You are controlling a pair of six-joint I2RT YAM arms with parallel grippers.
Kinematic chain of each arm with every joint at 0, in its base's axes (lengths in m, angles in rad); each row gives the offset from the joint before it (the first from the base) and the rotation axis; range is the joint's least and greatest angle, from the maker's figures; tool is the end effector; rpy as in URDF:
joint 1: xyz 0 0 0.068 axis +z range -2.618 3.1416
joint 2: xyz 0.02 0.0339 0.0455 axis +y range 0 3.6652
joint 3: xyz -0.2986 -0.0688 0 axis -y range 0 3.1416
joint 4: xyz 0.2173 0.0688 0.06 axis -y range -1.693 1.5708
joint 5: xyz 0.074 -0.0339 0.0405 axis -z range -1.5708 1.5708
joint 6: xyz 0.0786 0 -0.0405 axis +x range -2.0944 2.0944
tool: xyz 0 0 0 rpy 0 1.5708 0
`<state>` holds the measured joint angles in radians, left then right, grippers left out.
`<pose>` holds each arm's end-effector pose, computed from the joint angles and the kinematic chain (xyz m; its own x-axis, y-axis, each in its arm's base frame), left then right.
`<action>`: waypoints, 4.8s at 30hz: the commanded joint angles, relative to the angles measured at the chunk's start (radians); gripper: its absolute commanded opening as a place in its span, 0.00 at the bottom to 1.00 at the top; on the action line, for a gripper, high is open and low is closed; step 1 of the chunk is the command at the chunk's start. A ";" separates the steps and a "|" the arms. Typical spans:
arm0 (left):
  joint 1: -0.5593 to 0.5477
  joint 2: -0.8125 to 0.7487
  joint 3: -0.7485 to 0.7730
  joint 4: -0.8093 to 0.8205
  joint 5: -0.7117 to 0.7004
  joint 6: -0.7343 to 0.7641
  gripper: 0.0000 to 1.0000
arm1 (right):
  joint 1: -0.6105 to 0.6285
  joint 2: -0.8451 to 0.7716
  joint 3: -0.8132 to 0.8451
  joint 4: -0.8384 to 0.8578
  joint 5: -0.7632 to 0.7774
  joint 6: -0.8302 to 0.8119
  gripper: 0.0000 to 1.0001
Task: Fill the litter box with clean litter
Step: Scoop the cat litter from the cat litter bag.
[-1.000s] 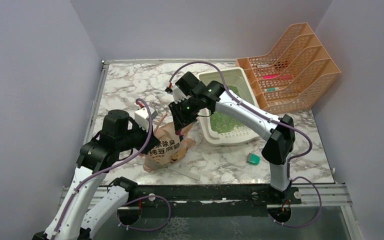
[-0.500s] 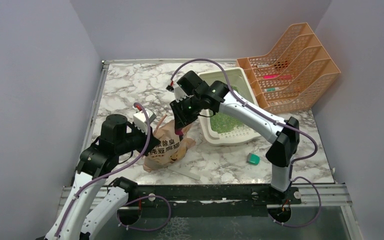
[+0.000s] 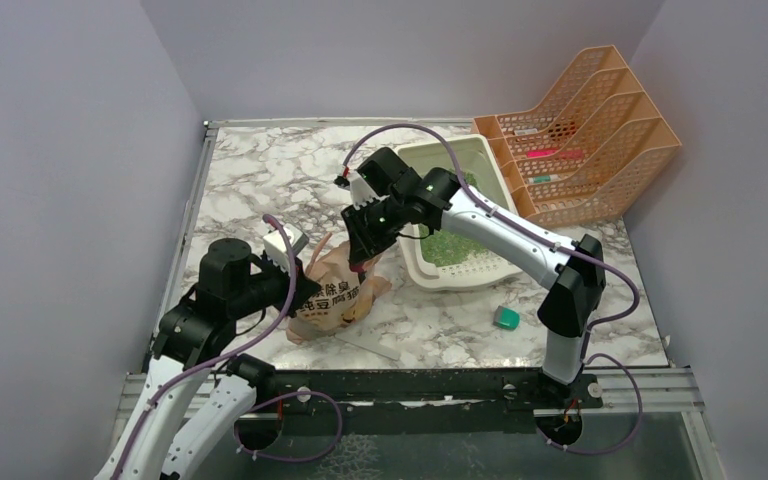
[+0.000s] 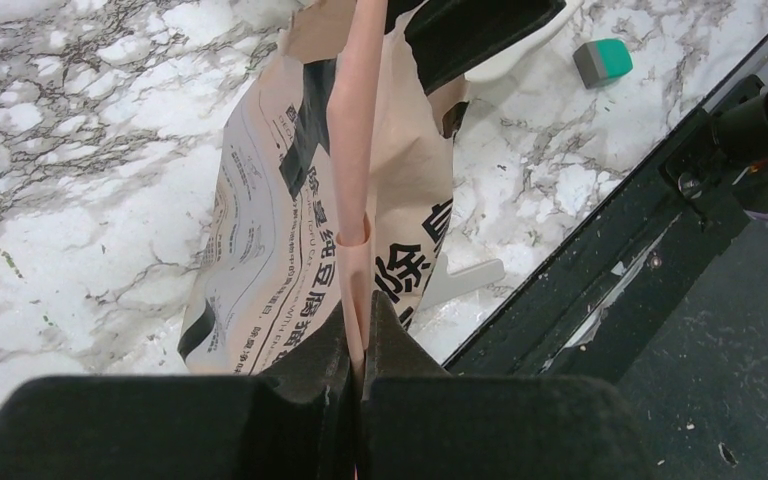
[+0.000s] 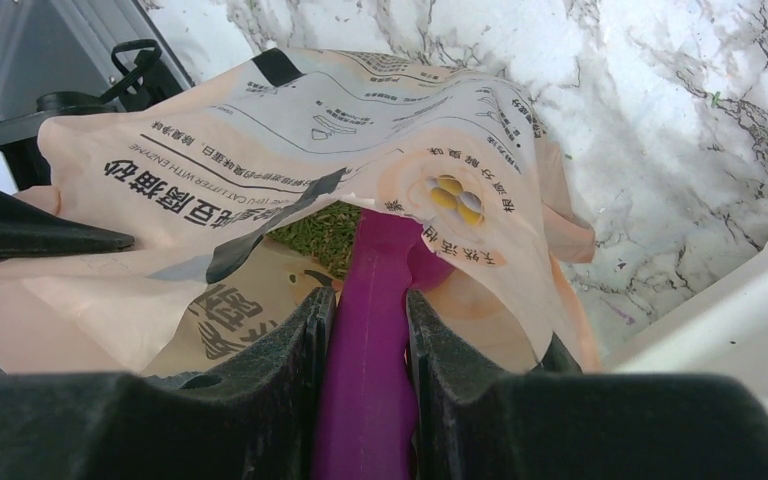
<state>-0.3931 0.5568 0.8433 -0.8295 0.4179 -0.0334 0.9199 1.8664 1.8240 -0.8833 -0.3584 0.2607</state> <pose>0.0643 -0.0612 0.3149 -0.4994 0.1741 -0.8487 0.6547 0.7173 -0.2382 0.2297 0.3472 0.3319 -0.6927 -0.5112 -0.5087 -0.7185 0.5500 0.4258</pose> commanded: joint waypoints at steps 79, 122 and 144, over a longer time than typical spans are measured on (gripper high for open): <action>0.003 0.010 -0.027 0.016 0.124 0.017 0.00 | -0.439 -0.193 -0.565 0.971 -0.842 0.669 0.01; 0.005 0.015 -0.026 0.018 0.119 0.008 0.00 | -0.214 -0.086 -0.368 0.766 -0.706 0.488 0.01; 0.005 -0.006 -0.041 0.024 0.127 -0.002 0.00 | 0.007 0.107 -0.062 0.168 -0.253 0.106 0.01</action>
<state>-0.3882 0.5545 0.8101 -0.8112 0.5137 -0.0212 0.9127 1.9480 1.7954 -0.7311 -0.5228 0.3328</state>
